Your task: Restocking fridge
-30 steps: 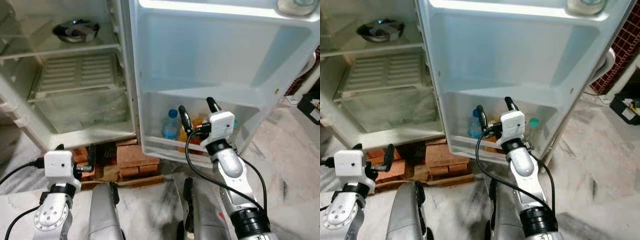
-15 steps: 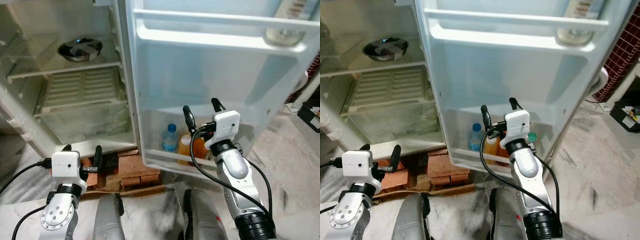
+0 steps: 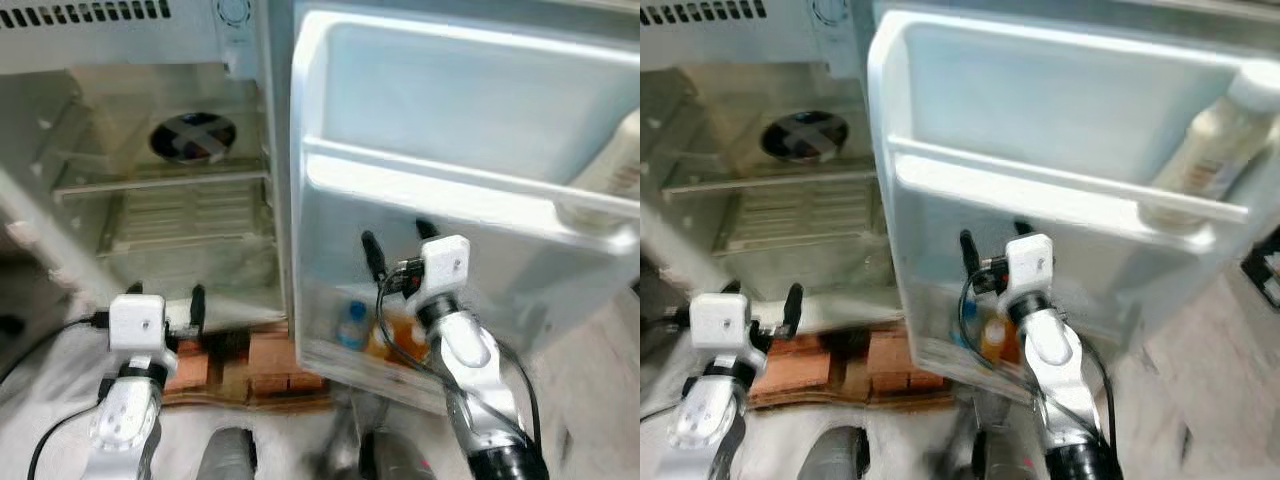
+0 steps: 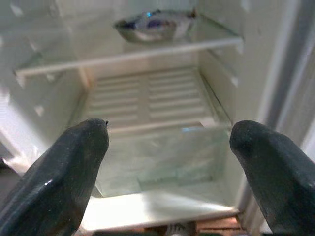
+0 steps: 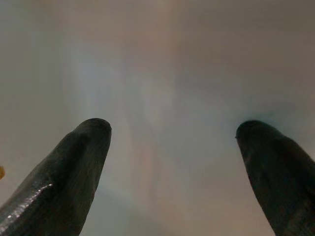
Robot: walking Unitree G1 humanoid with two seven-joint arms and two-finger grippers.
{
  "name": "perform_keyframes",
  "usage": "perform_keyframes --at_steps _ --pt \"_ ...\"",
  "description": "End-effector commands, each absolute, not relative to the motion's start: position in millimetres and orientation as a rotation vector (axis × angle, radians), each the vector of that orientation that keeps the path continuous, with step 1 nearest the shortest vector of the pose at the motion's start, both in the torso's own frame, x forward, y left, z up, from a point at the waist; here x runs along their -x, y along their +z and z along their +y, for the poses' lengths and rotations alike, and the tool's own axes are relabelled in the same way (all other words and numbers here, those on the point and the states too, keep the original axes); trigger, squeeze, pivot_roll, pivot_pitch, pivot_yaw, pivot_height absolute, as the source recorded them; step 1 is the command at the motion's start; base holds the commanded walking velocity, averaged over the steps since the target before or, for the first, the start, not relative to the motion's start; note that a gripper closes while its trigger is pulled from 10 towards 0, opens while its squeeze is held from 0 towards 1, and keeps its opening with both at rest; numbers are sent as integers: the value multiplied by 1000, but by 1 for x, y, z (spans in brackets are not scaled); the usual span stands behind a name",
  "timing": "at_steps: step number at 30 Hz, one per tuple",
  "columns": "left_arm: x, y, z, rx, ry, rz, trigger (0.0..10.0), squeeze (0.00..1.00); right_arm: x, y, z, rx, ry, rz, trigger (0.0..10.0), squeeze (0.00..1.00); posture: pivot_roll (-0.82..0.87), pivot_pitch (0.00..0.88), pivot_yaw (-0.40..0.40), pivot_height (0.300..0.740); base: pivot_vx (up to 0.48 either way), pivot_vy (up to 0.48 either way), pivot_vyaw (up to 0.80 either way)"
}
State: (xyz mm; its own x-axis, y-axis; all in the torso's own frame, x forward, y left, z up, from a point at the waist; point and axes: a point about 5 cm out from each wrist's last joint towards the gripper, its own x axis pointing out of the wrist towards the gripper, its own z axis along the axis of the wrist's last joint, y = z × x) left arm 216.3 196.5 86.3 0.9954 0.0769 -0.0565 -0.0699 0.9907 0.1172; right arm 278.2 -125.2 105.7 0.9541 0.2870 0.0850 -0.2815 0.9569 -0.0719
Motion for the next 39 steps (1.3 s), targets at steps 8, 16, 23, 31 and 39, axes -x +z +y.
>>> perform_keyframes --at_steps 8,16,23,31,39 --pt "-212 78 195 -127 73 103 10000 0 -275 105 -120 85 365 -75 10000 0 48 0 -26 736 0 0 0" --pt "-213 77 192 -124 69 108 10000 0 -273 99 -122 76 371 -29 10000 0 45 0 -27 740 0 0 0" --pt "-212 75 190 -126 62 115 10000 0 -267 92 -116 62 415 -9 10000 0 44 0 -26 740 -109 0 0" --pt "-213 75 191 -128 59 118 10000 0 -267 93 -115 54 438 -4 10000 0 41 0 -26 740 -284 0 0" --pt "-213 75 191 -129 54 122 10000 0 -265 89 -114 52 462 13 10000 0 40 0 -24 740 -321 0 0"
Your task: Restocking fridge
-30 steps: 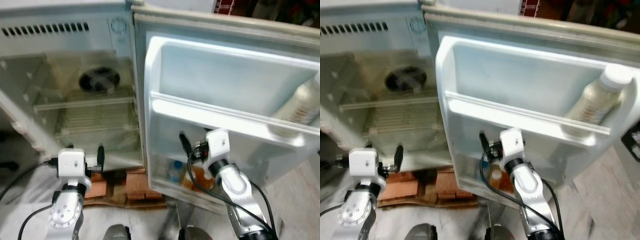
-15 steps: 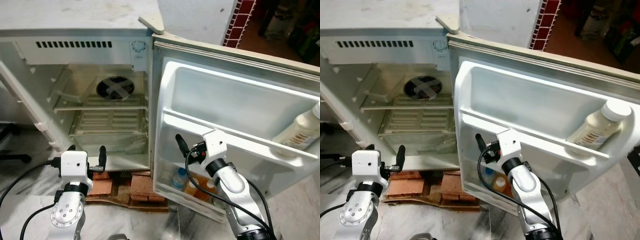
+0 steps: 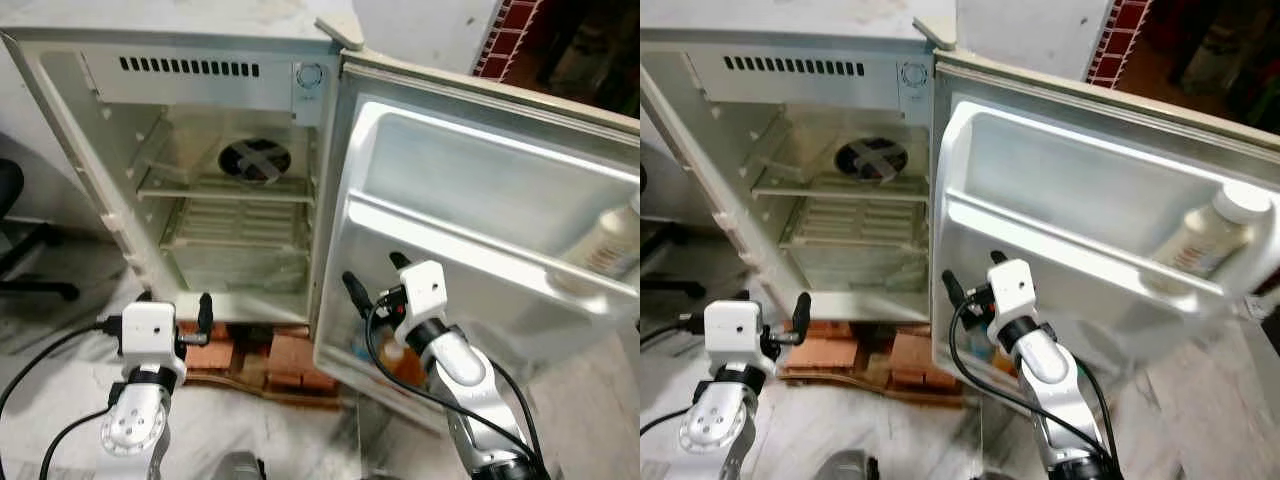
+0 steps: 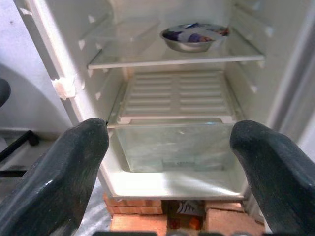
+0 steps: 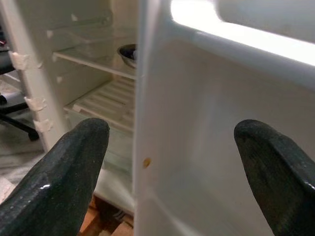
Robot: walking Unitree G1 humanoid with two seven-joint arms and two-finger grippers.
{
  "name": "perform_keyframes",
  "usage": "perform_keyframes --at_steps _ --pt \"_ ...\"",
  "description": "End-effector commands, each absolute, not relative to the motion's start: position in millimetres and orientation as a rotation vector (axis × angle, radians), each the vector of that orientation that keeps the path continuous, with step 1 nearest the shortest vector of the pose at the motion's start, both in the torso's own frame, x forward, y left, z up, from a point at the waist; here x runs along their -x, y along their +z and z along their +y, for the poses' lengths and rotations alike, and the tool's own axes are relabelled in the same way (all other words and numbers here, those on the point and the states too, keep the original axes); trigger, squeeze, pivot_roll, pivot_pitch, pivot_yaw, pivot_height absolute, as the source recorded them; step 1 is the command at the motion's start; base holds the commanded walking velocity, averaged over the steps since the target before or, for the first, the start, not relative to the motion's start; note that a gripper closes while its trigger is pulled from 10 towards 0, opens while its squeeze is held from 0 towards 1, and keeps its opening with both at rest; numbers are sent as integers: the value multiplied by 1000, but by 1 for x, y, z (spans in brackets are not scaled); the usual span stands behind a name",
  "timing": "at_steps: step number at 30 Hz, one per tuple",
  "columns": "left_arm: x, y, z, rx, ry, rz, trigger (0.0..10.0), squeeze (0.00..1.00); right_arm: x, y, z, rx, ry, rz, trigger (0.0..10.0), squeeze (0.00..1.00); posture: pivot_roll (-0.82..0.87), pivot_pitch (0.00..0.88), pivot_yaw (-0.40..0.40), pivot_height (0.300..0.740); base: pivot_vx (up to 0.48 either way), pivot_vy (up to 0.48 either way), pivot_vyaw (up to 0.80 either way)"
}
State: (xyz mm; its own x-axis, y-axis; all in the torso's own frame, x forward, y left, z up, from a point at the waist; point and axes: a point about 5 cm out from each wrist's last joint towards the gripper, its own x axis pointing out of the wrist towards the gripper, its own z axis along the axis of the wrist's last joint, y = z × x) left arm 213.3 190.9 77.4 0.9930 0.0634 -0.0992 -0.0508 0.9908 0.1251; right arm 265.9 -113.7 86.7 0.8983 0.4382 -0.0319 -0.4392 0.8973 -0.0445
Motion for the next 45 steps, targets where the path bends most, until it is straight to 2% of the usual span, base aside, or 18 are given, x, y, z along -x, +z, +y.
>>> perform_keyframes --at_steps 1,9,11,14,24,31,40,44,45 --pt "-213 75 191 -129 54 122 10000 0 -266 89 -114 83 451 10 10000 0 40 0 -24 740 -311 0 0" --pt "-212 75 192 -132 53 124 10000 0 -270 89 -117 82 415 10 10000 0 41 0 -21 740 -305 0 0" --pt "-212 74 192 -134 53 126 10000 0 -273 95 -121 0 373 -10 10000 0 43 0 -20 740 -283 0 0" --pt "-212 74 192 -136 53 126 10000 0 -278 98 -124 9 334 -22 10000 0 44 0 -18 740 -255 0 0" --pt "-210 74 192 -114 23 118 10000 0 -286 93 -130 5 255 5 10000 0 36 0 -11 740 0 0 0" --pt "-212 73 191 -111 20 123 10000 0 -289 95 -128 9 266 -13 10000 0 35 0 -14 740 0 0 0" --pt "-213 75 190 -102 16 105 10000 0 -289 97 -128 -46 283 -33 10000 0 35 0 -17 740 0 -335 0" --pt "-213 75 190 -101 16 103 10000 0 -284 97 -124 -102 350 -38 10000 0 35 0 -17 740 0 -480 0" --pt "-213 75 191 -101 15 103 10000 0 -278 92 -116 -165 451 19 10000 0 37 0 -16 740 0 -480 0"
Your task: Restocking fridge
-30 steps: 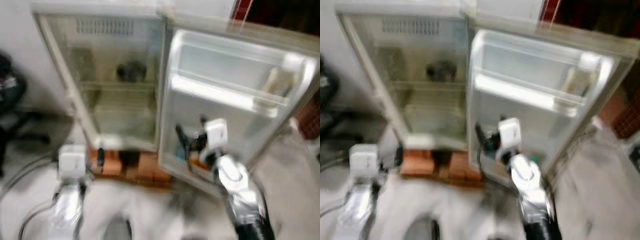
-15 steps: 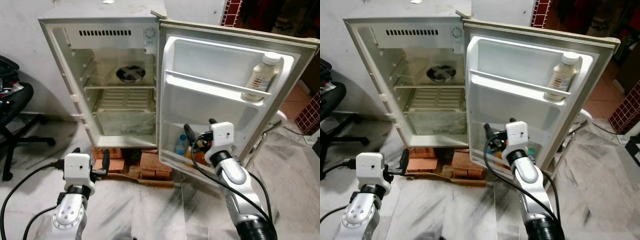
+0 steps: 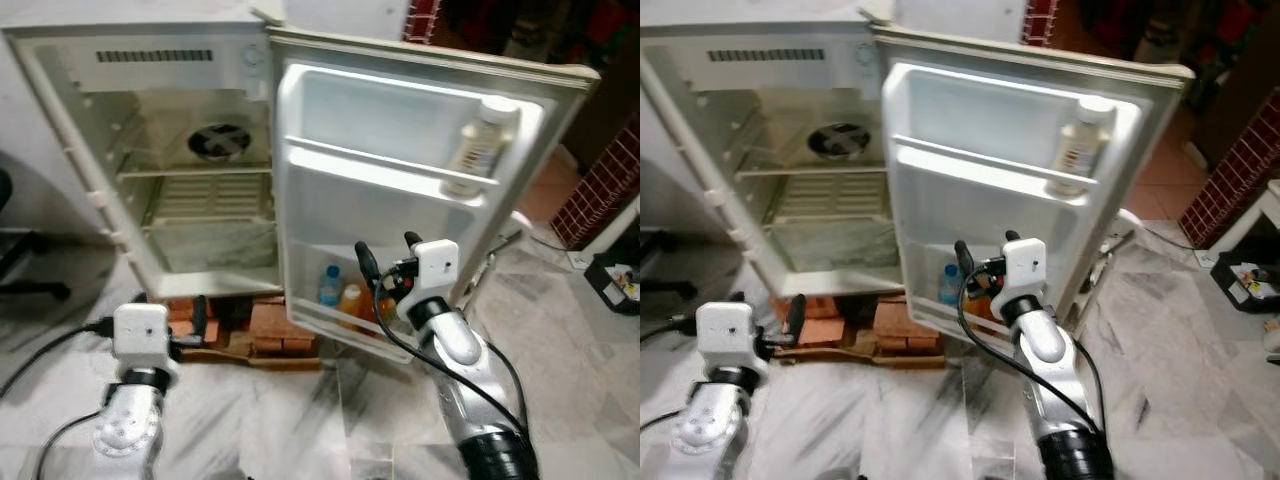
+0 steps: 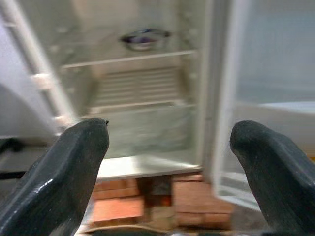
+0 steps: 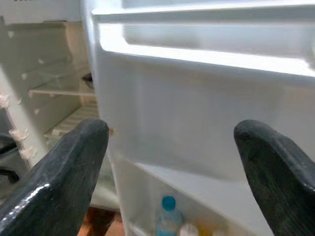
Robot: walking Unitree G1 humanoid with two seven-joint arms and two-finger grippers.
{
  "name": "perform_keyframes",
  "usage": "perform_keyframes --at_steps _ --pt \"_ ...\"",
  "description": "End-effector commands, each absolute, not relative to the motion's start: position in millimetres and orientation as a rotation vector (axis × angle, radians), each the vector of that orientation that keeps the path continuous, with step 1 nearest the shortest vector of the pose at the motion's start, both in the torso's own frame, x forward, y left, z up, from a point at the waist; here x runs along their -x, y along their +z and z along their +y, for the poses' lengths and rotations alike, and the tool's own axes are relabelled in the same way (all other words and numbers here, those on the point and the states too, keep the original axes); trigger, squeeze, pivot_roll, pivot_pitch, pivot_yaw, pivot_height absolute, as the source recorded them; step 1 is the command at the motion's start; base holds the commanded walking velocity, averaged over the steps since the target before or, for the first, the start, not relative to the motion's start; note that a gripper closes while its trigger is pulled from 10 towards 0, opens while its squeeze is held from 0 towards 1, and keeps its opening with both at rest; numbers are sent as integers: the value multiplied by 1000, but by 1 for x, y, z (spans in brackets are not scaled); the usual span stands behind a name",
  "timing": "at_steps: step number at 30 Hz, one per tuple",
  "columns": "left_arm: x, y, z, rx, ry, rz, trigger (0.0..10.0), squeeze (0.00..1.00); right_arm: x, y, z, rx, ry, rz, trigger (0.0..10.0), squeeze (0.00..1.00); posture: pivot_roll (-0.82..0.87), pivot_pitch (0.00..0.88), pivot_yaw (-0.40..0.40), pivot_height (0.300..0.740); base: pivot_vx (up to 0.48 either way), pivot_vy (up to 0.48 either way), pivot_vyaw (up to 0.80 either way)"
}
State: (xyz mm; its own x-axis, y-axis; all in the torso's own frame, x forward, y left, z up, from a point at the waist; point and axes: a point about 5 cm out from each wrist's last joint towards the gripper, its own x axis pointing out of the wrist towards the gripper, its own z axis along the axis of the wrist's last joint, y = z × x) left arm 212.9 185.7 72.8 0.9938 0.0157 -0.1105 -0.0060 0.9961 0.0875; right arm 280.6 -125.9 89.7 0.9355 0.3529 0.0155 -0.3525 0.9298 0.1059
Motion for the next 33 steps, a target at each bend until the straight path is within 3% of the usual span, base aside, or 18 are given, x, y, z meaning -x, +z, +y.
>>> perform_keyframes --at_steps 1,10,17,33 --pt "-213 75 191 -101 15 103 10000 0 -278 92 -116 -165 451 19 10000 0 37 0 -16 740 0 -480 0" --pt "-213 76 191 -103 17 100 10000 0 -263 80 -114 -121 629 90 10000 0 34 0 -13 740 0 -480 0" --pt "-215 77 192 -109 22 92 10000 0 -270 86 -113 -131 621 73 10000 0 37 0 -12 740 0 -480 0" --pt "-214 76 199 11 116 107 10000 0 -284 105 -120 -27 494 -40 10000 0 36 0 -14 740 0 -302 744"
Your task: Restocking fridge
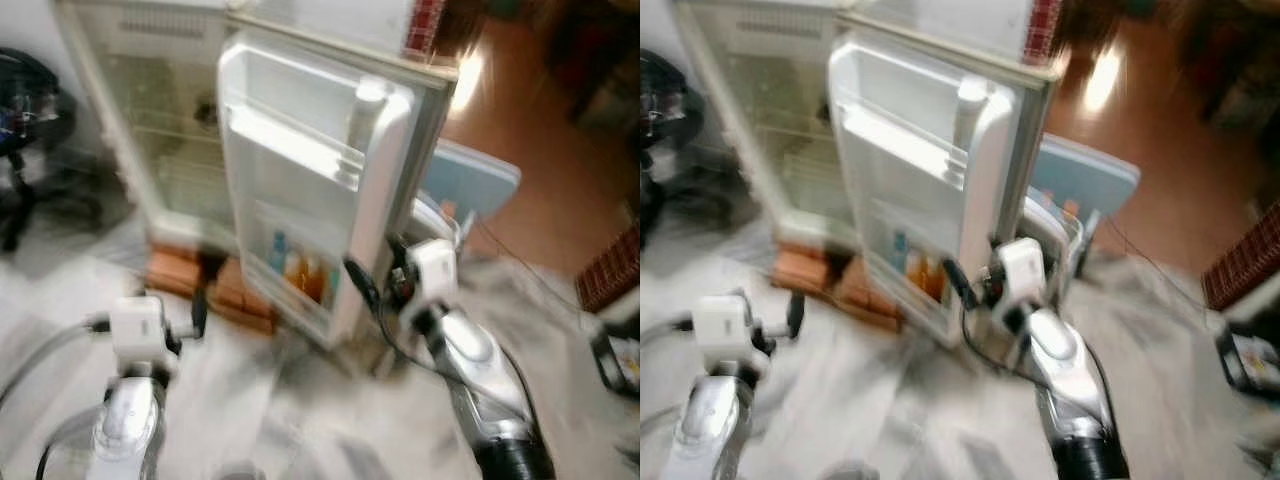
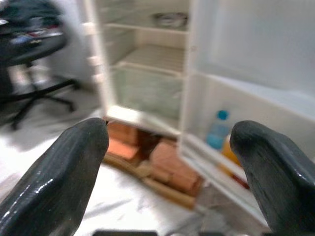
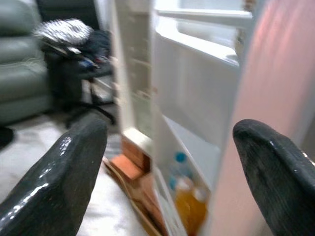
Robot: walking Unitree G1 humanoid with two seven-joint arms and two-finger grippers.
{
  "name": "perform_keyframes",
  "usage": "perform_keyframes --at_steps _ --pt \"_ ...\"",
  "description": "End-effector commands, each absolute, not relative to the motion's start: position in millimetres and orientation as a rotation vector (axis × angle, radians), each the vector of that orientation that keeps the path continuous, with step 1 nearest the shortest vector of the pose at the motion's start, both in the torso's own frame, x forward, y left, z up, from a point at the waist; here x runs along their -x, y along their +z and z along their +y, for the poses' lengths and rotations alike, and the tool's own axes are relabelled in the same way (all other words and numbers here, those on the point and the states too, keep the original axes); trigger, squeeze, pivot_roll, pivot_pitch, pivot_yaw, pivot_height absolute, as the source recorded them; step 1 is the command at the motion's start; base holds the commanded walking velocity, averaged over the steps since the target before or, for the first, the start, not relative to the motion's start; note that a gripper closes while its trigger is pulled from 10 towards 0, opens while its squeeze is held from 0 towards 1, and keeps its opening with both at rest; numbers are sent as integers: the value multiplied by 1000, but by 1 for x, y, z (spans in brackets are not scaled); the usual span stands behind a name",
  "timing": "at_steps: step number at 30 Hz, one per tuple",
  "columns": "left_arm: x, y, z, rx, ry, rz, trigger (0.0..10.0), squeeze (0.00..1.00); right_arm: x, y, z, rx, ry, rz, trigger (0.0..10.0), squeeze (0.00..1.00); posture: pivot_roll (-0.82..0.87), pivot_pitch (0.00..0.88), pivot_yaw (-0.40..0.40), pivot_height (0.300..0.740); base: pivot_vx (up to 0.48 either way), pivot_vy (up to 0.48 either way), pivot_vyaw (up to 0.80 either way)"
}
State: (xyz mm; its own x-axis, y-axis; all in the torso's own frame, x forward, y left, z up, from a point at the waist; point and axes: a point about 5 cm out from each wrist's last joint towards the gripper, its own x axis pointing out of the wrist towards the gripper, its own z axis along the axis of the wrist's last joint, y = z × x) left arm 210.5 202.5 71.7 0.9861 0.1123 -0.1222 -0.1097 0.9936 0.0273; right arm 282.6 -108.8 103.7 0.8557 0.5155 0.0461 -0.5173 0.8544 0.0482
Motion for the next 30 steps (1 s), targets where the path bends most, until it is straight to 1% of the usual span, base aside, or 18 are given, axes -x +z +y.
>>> perform_keyframes --at_steps 1,7,14,17,26,30 --pt "-214 76 200 20 124 104 10000 0 -285 105 -122 -36 472 -38 10000 0 36 0 -14 740 0 0 0" --pt "-213 79 202 37 108 79 10000 0 -293 108 -130 -17 378 -44 10000 0 36 0 -14 740 0 0 0" --pt "-212 78 202 53 100 85 10000 0 -296 108 -136 25 325 -62 10000 0 39 0 -18 740 301 0 0" --pt "-214 80 209 87 125 79 10000 0 -296 107 -137 39 304 -63 10000 0 39 0 -18 740 312 0 0" --pt "-221 85 216 44 105 59 10000 0 -298 109 -136 55 291 -76 10000 0 38 0 -17 740 317 0 0" --pt "-220 80 209 34 84 93 10000 0 -298 108 -137 61 284 -78 10000 0 39 0 -19 740 0 0 0"
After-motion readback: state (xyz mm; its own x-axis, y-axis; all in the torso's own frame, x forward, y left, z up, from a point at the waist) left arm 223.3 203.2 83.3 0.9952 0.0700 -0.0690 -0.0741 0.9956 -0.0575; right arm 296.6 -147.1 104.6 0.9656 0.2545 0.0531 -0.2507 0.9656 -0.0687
